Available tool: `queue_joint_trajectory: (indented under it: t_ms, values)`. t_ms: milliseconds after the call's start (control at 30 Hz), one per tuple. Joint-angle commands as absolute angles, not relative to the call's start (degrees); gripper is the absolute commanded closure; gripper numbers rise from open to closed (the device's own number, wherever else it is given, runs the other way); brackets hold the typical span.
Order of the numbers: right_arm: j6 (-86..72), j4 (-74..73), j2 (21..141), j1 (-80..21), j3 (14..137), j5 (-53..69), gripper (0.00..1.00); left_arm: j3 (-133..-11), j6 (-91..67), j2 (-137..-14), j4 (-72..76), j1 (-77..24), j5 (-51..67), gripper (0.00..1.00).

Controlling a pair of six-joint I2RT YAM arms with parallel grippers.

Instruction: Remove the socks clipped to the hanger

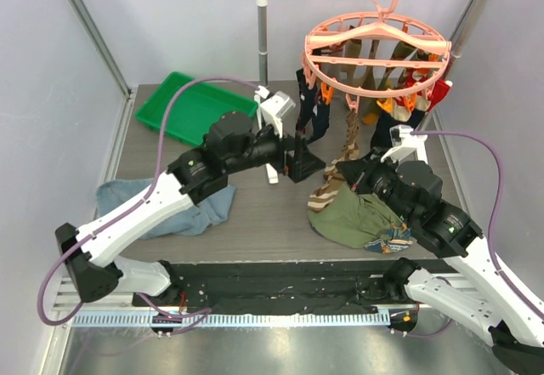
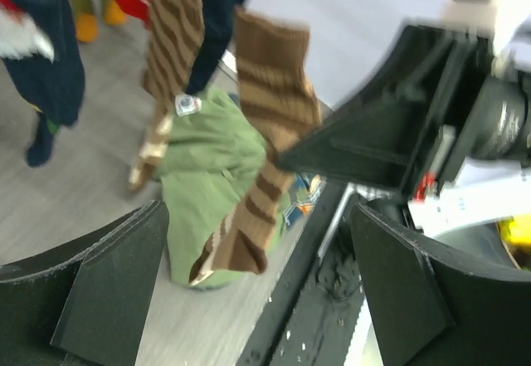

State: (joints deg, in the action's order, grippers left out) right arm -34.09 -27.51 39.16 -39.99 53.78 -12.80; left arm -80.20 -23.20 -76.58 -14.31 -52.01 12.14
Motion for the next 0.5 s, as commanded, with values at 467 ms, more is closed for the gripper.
queue_joint_trajectory:
  t_ms: [467]
  values:
    - [-45.09,-12.57,41.75,-39.99,51.42,-8.35,0.99,-70.31,-21.09,-79.19,-8.26,-52.03,18.9,0.41]
